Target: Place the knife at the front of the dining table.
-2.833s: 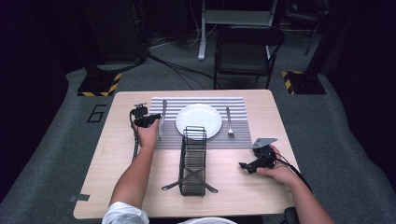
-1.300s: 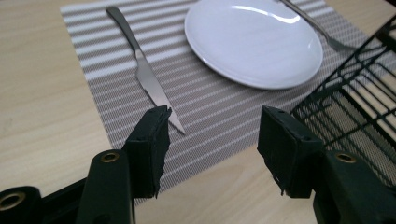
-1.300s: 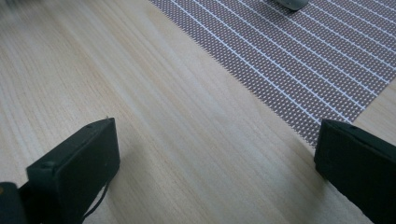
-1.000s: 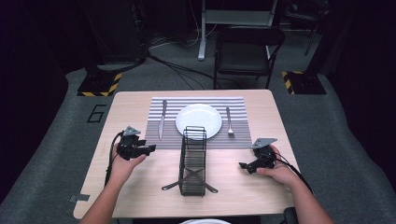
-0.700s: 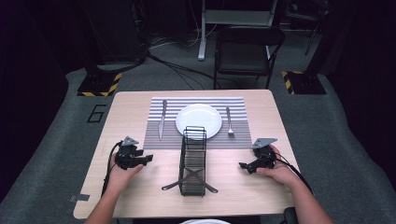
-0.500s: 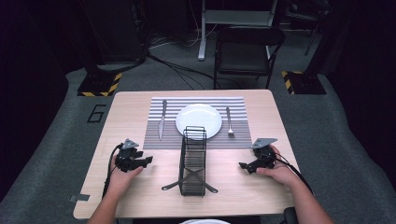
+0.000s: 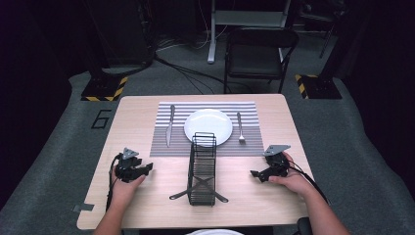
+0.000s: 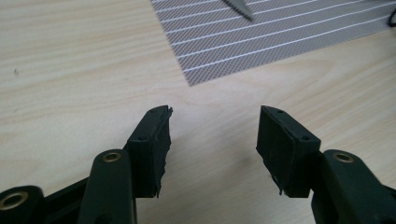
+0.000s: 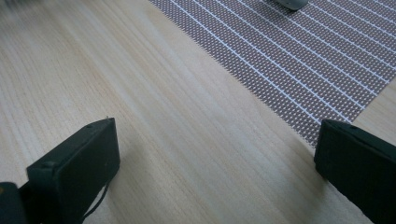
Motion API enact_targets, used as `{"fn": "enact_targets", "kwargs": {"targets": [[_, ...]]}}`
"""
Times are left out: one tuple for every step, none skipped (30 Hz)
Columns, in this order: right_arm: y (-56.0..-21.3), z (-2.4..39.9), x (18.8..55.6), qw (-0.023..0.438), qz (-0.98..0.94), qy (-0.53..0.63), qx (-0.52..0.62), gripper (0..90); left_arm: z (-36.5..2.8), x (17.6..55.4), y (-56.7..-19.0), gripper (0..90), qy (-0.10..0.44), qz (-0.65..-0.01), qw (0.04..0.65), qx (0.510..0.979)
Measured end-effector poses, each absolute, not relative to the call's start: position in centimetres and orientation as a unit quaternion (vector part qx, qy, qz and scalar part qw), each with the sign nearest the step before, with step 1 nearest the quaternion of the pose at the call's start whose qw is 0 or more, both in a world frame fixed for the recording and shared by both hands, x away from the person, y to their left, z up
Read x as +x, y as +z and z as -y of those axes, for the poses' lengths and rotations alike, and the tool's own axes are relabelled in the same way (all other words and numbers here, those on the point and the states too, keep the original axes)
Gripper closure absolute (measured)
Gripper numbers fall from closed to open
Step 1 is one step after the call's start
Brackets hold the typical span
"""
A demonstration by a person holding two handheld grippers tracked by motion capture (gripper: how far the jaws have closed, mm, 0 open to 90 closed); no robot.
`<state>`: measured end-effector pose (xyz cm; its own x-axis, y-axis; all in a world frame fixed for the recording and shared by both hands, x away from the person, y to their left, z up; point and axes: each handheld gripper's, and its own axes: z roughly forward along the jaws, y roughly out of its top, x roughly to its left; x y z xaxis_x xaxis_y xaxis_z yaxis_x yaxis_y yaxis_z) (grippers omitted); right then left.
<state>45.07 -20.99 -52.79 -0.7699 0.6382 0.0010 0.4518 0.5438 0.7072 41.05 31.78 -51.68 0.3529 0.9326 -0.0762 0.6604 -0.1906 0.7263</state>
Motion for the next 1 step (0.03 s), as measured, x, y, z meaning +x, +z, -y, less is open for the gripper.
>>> {"fn": "enact_targets", "kwargs": {"targets": [[-52.79,20.99,45.07,0.129,-0.869,0.360,0.314,0.0,-31.78,41.05,-51.68,44.2,0.197,-0.534,0.346,0.746]]}}
